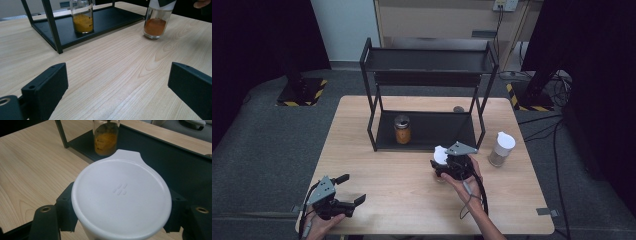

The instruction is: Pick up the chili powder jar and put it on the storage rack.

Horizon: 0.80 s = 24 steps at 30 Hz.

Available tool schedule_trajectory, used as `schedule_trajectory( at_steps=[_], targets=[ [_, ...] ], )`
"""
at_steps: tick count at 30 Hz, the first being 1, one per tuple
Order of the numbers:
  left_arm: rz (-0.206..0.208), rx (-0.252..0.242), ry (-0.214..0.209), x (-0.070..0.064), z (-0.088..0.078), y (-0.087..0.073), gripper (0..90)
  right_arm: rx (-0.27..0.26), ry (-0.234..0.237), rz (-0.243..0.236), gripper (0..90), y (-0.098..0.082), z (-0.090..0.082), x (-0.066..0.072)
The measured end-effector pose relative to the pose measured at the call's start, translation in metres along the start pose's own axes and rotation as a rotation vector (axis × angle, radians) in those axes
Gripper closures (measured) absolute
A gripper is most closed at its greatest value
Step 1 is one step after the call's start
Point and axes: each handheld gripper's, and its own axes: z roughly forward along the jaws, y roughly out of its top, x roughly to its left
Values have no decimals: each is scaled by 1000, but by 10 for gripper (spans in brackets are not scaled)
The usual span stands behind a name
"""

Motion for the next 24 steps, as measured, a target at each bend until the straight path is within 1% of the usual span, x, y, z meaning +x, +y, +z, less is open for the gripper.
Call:
schedule_trajectory(
  at_steps=[10, 14, 15, 18, 20, 24],
  targets=[
    [-1, 0, -1, 0, 0, 0, 18, -12, 14, -8, 306, 19, 0, -5],
    [0, 1, -1, 0, 0, 0, 18, -19, 10, -23, 306, 31, 1, -6],
    [0, 1, -1, 0, 0, 0, 18, -19, 10, -23, 306, 31, 1, -6],
    [-1, 1, -1, 0, 0, 0, 19, -30, 9, -18, 306, 45, 4, -8],
    [-2, 2, -2, 0, 0, 0, 18, -32, 7, -11, 306, 51, 5, -8],
    [-2, 2, -2, 0, 0, 0, 18, -36, -1, -18, 306, 62, 8, -8]
  ],
)
